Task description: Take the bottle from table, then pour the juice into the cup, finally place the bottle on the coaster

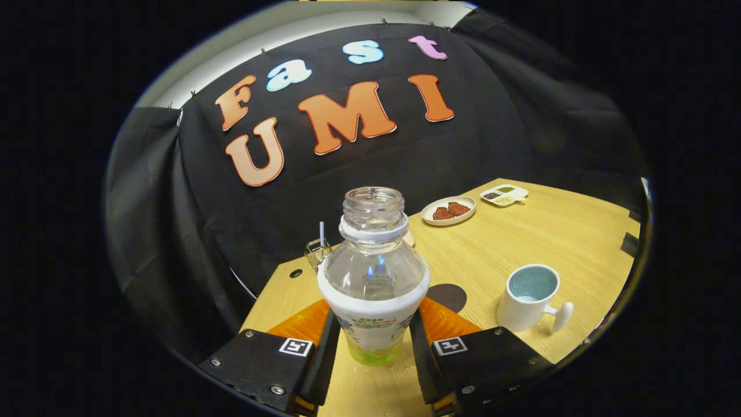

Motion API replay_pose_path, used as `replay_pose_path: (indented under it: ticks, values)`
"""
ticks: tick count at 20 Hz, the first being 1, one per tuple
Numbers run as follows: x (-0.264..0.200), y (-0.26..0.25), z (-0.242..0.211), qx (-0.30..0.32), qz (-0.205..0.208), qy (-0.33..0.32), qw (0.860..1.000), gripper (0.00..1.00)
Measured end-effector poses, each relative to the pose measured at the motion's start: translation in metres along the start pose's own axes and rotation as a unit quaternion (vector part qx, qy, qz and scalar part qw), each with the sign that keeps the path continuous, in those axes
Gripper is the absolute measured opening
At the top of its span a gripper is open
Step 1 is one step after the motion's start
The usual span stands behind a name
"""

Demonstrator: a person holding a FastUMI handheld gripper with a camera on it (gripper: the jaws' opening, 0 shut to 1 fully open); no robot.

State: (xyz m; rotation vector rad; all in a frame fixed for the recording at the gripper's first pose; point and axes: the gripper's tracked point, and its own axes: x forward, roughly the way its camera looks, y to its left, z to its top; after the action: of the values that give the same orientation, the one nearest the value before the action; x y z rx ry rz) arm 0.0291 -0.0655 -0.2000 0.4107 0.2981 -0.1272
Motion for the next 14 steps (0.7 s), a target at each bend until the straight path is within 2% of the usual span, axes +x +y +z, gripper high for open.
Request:
replay_pose_path:
  ticks: [8, 14]
  values:
    - [-0.002, 0.005, 0.02, 0.115, 0.02, -0.01, 0.993, 0.61]
    - [-0.001, 0.012, 0.042, 0.204, 0.063, -0.026, 0.977, 0.61]
